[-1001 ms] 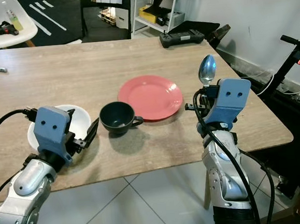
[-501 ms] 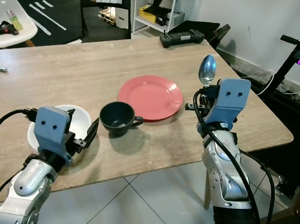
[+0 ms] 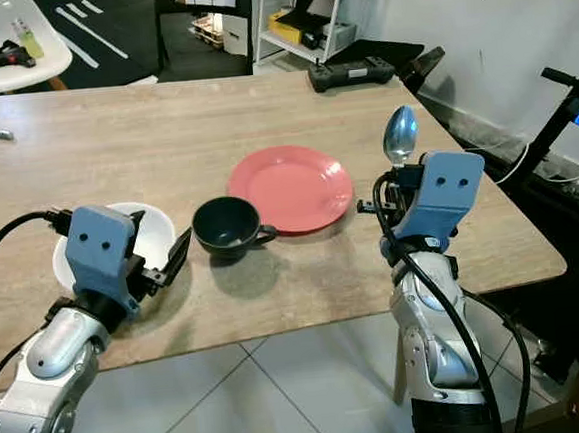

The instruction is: Setting the table

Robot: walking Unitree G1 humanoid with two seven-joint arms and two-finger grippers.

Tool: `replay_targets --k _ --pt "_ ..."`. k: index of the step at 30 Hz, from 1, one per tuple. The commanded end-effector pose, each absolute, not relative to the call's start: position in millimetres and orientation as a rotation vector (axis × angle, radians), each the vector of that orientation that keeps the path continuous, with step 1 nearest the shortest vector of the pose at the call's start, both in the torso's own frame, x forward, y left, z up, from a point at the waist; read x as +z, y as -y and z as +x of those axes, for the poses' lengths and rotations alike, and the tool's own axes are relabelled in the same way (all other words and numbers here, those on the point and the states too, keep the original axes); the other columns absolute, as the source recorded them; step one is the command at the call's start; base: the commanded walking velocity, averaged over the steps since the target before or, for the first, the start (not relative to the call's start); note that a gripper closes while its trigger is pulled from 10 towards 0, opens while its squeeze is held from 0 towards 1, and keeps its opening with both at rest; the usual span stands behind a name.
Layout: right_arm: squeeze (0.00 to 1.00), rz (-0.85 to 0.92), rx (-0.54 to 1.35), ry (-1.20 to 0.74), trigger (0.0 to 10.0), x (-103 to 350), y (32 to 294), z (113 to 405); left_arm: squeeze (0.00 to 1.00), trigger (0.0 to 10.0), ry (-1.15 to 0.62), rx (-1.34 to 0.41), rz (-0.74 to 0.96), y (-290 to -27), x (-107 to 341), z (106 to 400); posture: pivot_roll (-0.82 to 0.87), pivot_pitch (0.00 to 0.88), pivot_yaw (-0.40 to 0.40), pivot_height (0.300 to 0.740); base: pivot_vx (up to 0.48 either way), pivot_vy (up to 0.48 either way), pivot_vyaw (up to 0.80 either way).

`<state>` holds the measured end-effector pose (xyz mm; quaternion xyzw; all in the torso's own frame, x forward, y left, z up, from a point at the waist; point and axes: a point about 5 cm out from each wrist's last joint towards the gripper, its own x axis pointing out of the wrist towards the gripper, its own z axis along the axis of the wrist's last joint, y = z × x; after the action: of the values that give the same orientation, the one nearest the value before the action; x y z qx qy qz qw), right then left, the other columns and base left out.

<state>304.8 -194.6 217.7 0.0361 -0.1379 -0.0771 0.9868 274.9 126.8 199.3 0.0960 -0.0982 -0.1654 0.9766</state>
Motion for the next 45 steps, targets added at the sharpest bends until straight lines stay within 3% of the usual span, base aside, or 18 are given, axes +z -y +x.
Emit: replay_targets --k 1,45 --pt "0.0 0.067 -0.162 0.269 10.0 213.9 195.0 304.2 0.0 10.0 0.177 -0.331 0.2 -127.6 195.0 275.6 0.0 0.056 0.04 0.74 0.0 0.0 0.0" --pt "0.0 0.075 -0.161 0.271 10.0 214.2 194.5 304.5 0.0 10.0 0.176 -0.328 0.198 -126.8 194.8 275.6 0.0 0.059 0.039 0.74 0.0 0.0 0.0"
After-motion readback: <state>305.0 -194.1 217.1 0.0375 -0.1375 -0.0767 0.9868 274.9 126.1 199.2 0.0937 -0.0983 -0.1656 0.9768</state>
